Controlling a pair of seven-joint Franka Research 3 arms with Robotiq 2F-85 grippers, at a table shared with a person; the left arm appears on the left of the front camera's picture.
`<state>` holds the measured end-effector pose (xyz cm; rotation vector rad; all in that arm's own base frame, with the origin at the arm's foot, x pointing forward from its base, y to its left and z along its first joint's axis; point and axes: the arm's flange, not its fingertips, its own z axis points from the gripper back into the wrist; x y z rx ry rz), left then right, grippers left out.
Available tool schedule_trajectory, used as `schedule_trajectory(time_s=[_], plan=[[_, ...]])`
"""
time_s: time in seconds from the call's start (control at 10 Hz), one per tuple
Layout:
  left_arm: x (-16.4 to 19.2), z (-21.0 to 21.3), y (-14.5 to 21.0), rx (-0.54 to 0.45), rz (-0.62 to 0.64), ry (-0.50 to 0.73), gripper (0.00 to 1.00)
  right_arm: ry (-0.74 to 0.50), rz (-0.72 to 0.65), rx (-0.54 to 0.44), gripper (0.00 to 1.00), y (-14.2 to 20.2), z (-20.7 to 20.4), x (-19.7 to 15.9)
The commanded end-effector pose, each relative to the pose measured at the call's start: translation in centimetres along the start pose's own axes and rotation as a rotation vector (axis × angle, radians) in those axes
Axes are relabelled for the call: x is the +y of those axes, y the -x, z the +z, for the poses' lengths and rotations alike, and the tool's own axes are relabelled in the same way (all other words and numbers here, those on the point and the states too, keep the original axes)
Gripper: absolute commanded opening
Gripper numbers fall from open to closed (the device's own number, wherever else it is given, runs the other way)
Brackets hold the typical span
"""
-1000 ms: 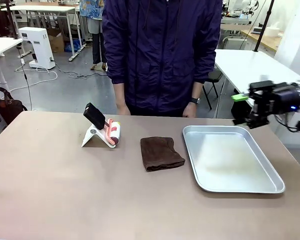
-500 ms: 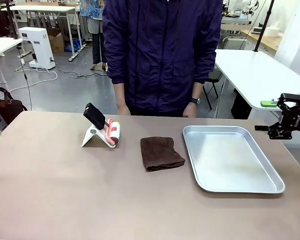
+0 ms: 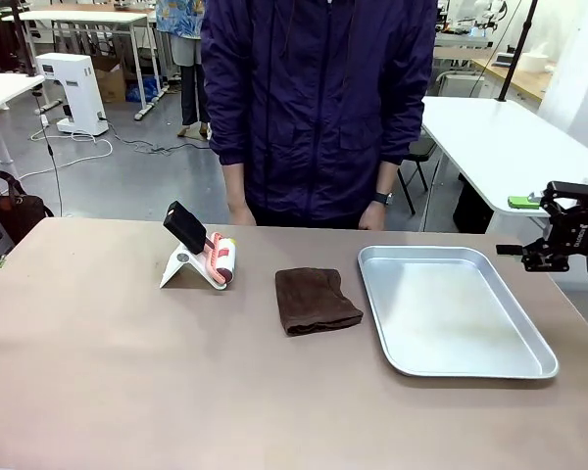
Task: Clean the surface of the table.
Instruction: Return the Lint Roller and towel to their original positions.
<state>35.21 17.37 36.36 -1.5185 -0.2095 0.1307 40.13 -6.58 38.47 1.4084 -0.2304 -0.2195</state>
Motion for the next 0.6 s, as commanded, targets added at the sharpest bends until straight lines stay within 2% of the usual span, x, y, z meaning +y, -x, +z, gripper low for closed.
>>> schedule_trajectory(time_s=[0.0, 0.5], plan=[[-0.21, -0.16, 0.63, 0.002, -0.010, 0.007, 1.00, 0.009, 0.011, 0.019, 1.00, 0.11, 0.26, 0.30], [-0.21, -0.16, 0.63, 0.002, -0.010, 0.007, 1.00, 0.009, 0.011, 0.019, 1.00, 0.11, 0.26, 0.30]])
